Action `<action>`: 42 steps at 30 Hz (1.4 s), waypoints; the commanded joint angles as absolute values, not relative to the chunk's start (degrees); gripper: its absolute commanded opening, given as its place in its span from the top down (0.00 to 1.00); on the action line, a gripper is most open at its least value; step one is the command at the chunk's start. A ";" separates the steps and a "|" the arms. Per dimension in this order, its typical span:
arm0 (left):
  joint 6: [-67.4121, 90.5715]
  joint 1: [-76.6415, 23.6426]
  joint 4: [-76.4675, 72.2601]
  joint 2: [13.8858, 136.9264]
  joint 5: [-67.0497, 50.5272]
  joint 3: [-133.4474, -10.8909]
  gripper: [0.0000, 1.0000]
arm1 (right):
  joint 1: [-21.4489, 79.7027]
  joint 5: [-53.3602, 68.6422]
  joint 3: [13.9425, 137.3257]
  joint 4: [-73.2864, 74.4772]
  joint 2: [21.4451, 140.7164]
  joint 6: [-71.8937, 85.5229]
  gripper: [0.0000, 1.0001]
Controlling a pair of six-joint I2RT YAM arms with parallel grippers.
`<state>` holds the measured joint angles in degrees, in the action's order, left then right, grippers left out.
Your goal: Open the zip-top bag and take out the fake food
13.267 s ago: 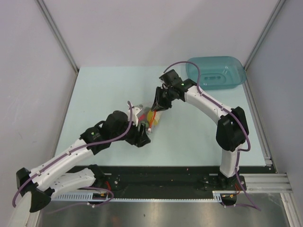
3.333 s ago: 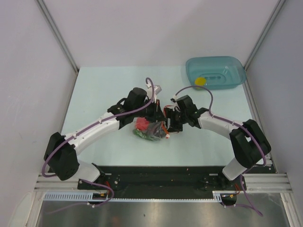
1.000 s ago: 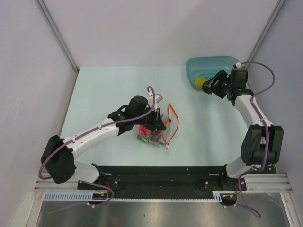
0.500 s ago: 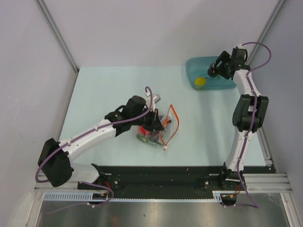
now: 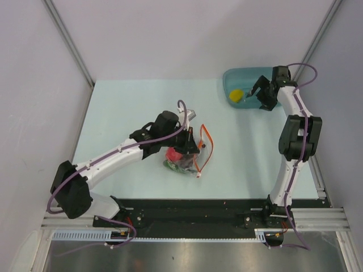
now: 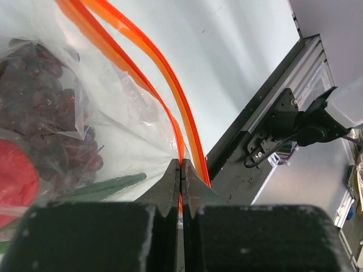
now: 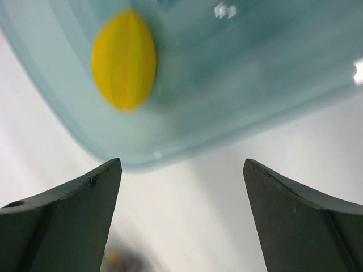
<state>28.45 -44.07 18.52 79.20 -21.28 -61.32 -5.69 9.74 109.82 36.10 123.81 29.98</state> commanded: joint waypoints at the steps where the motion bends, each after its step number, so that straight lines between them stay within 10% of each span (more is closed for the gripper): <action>1: 28.21 -43.68 15.74 80.59 -22.59 -63.98 1.00 | -1.94 11.86 96.65 37.44 109.46 31.20 0.09; 17: 29.88 -43.59 15.12 82.00 -22.68 -69.35 1.00 | 15.46 22.93 69.36 40.96 76.74 27.24 0.16; 22: 34.27 -43.77 11.08 80.69 -22.94 -66.54 1.00 | 18.98 27.16 64.78 37.01 71.20 31.19 0.46; 28: 36.30 -43.86 9.32 80.33 -23.20 -65.39 1.00 | 22.85 27.77 63.46 32.09 72.76 34.54 0.71; 42: 36.65 -43.86 9.23 80.16 -22.67 -65.57 1.00 | 25.57 29.53 61.70 24.79 82.26 35.77 0.79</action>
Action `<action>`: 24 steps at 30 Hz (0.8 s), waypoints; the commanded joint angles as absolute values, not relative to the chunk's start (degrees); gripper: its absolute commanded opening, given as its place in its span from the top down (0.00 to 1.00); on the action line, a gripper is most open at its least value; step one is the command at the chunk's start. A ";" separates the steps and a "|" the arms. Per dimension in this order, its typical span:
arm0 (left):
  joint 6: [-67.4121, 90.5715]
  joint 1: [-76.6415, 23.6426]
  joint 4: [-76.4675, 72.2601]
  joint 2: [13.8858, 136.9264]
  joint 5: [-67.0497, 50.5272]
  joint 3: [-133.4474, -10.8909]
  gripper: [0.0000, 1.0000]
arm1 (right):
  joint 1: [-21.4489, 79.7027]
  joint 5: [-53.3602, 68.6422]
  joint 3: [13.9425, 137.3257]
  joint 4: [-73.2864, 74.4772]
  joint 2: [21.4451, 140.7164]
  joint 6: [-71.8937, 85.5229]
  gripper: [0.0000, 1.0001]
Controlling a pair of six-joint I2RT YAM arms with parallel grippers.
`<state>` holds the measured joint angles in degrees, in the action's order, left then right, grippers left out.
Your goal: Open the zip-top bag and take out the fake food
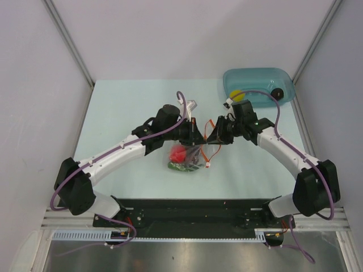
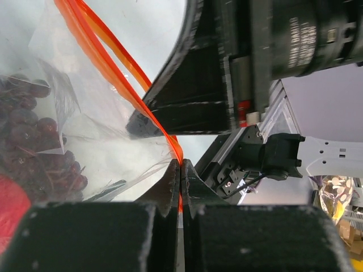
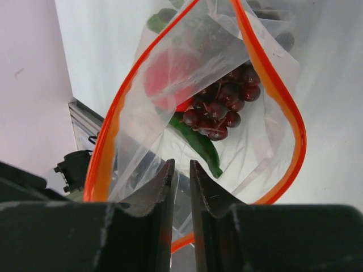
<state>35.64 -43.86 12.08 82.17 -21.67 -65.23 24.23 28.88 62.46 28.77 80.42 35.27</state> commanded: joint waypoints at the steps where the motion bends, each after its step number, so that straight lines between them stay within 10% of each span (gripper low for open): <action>1: 37.00 -43.94 9.32 80.33 -22.50 -65.57 1.00 | 25.92 29.36 61.53 23.83 82.61 35.86 0.80; 24: 38.15 -46.49 7.12 84.37 -21.18 -63.99 1.00 | 29.97 27.51 55.11 7.74 94.48 37.97 0.64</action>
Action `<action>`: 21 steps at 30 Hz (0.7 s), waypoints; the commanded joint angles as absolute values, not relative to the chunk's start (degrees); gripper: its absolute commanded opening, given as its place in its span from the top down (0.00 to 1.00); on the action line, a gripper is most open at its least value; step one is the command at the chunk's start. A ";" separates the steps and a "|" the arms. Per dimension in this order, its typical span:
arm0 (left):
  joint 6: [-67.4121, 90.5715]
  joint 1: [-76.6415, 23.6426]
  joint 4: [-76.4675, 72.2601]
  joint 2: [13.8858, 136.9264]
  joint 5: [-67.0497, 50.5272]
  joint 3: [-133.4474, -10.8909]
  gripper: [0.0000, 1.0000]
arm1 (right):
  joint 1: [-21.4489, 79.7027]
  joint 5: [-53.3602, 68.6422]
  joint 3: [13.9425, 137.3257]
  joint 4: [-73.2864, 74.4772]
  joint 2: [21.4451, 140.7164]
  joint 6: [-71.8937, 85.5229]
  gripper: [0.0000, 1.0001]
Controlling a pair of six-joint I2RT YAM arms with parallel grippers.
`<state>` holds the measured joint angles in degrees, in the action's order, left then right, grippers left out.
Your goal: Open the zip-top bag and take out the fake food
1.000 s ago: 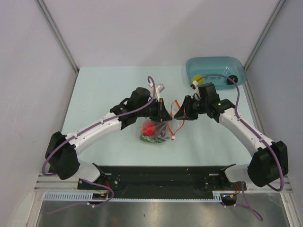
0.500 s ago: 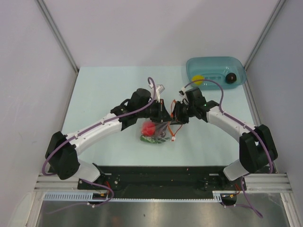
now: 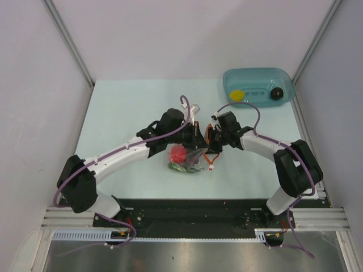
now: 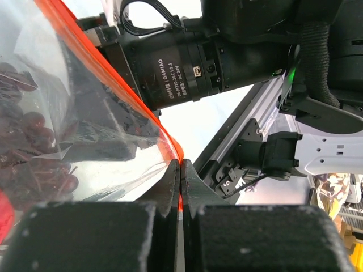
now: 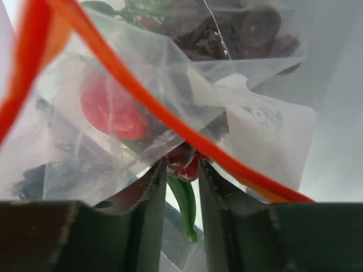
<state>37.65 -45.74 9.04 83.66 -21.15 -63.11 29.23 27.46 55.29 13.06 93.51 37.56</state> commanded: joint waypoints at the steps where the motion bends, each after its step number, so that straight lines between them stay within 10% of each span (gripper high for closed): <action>1: 38.06 -46.58 7.21 84.46 -21.18 -64.07 1.00 | 30.14 27.60 54.93 7.47 94.57 38.06 0.59; 15: 37.35 -47.11 7.65 84.90 -20.48 -63.37 1.00 | 31.82 28.91 53.26 2.29 98.88 40.17 0.50; 21: 37.18 -47.20 7.82 83.94 -19.95 -62.14 1.00 | 31.90 28.83 53.26 1.93 98.53 40.78 0.70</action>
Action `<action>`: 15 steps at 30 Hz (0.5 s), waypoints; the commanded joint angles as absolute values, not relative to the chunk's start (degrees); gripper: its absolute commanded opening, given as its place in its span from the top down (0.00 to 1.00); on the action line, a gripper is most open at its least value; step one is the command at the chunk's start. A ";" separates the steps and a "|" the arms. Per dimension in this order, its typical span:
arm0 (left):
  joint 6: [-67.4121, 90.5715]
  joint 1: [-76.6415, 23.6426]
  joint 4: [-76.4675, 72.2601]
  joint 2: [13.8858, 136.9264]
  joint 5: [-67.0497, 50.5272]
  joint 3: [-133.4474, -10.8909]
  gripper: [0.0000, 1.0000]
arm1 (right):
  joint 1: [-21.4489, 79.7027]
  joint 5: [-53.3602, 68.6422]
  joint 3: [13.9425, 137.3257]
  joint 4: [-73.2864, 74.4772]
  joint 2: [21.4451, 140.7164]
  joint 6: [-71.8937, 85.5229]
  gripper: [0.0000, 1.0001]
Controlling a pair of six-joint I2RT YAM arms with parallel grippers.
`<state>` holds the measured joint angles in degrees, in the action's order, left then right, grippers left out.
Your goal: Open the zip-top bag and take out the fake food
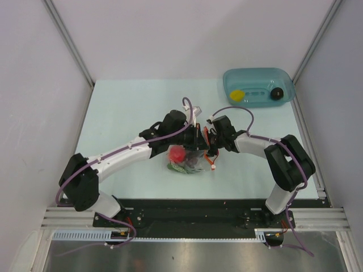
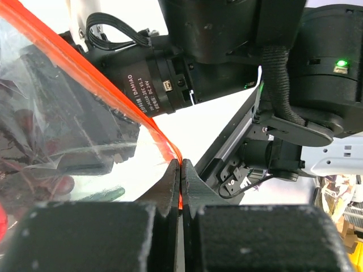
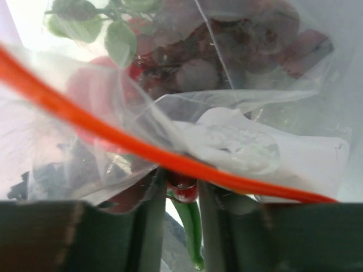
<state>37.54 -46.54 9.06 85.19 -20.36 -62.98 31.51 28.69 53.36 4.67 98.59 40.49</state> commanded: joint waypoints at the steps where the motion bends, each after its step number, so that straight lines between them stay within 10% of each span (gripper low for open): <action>1: 37.18 -47.20 7.65 83.85 -19.69 -61.88 1.00 | 31.99 28.48 53.26 2.11 98.00 40.17 0.76; 15: 34.46 -46.85 10.72 79.90 -14.95 -59.50 1.00 | 31.91 27.25 53.26 13.53 84.91 36.39 0.91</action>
<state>36.99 -46.76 9.78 83.37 -17.93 -59.72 31.70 27.38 53.23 9.91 92.09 38.65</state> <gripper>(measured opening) 0.004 0.132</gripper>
